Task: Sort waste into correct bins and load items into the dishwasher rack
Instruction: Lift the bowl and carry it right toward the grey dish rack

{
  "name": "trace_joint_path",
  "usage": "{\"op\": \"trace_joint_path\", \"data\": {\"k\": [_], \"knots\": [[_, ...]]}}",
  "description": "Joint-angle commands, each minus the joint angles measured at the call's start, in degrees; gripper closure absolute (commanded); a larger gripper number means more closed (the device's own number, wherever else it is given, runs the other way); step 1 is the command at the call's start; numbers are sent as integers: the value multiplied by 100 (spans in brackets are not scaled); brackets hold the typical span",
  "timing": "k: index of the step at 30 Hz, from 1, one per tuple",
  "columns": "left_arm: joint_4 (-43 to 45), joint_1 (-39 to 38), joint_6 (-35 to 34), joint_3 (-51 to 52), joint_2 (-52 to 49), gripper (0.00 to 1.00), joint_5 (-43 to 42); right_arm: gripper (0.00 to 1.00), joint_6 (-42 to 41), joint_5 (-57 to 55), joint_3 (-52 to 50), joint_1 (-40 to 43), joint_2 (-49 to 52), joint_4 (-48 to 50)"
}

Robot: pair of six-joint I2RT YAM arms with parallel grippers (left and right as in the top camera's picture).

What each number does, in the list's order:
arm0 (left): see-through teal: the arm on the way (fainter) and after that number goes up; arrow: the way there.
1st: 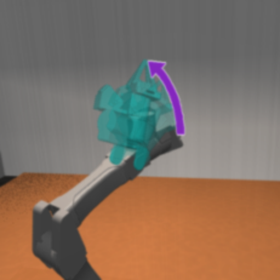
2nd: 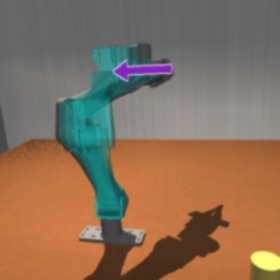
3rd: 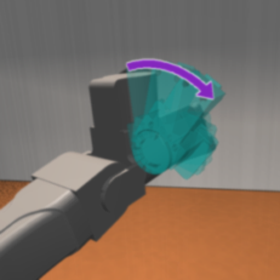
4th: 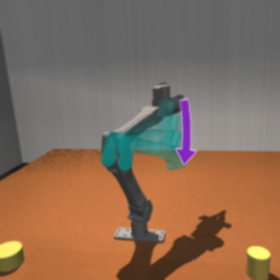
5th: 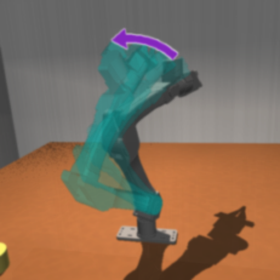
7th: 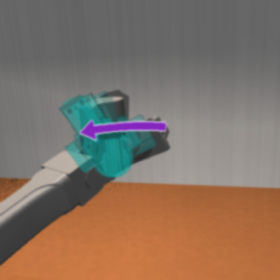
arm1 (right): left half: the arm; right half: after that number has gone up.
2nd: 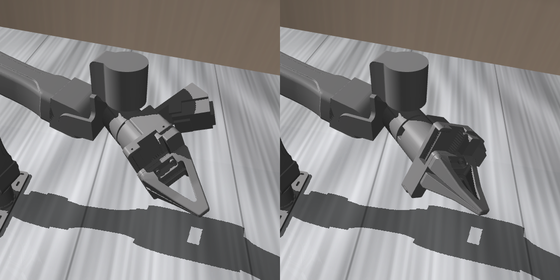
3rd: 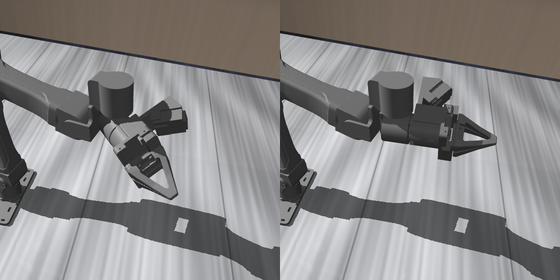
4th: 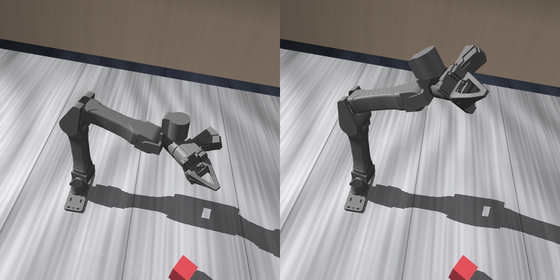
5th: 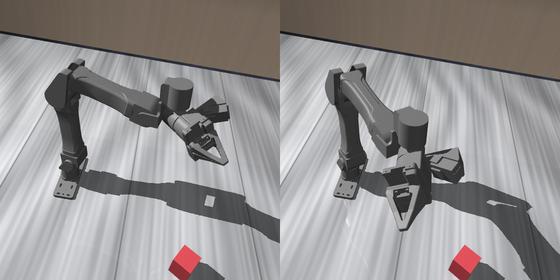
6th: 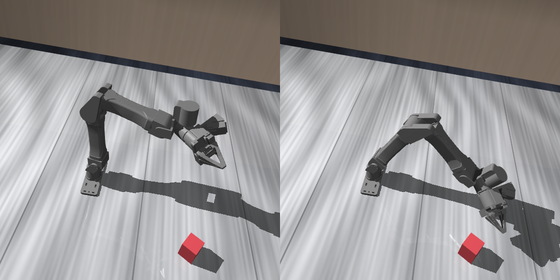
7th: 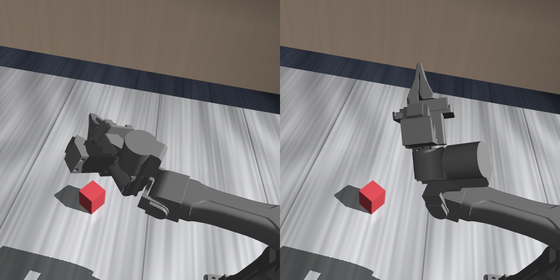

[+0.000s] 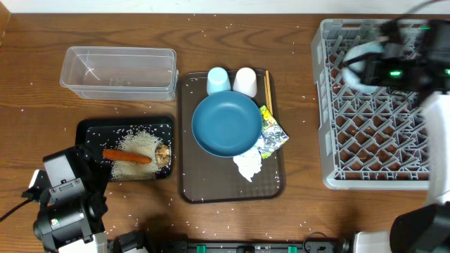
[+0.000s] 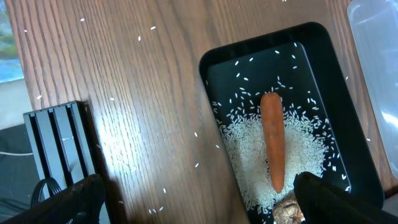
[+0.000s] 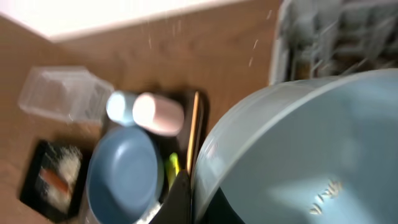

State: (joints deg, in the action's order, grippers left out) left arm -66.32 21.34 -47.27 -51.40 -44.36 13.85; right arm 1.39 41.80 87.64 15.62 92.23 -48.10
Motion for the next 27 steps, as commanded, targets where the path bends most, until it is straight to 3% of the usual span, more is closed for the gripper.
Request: {"op": "trace_joint_path", "data": {"k": [1, 11, 19, 27], "knots": [[-28, 28, 74, -90, -7, 2, 52, 99, 417, 1569, 83, 496, 350, 181], [-28, 28, 74, -90, -7, 2, 52, 99, -2, 3698, 83, 1108, 1902, 2006], [-28, 28, 74, -90, -7, 2, 52, 99, -1290, 3904, 83, 1276, 2645, 3477], [-28, 28, 74, -90, -7, 2, 50, 99, -1445, 3906, 81, 1447, 2686, 3644]]}}
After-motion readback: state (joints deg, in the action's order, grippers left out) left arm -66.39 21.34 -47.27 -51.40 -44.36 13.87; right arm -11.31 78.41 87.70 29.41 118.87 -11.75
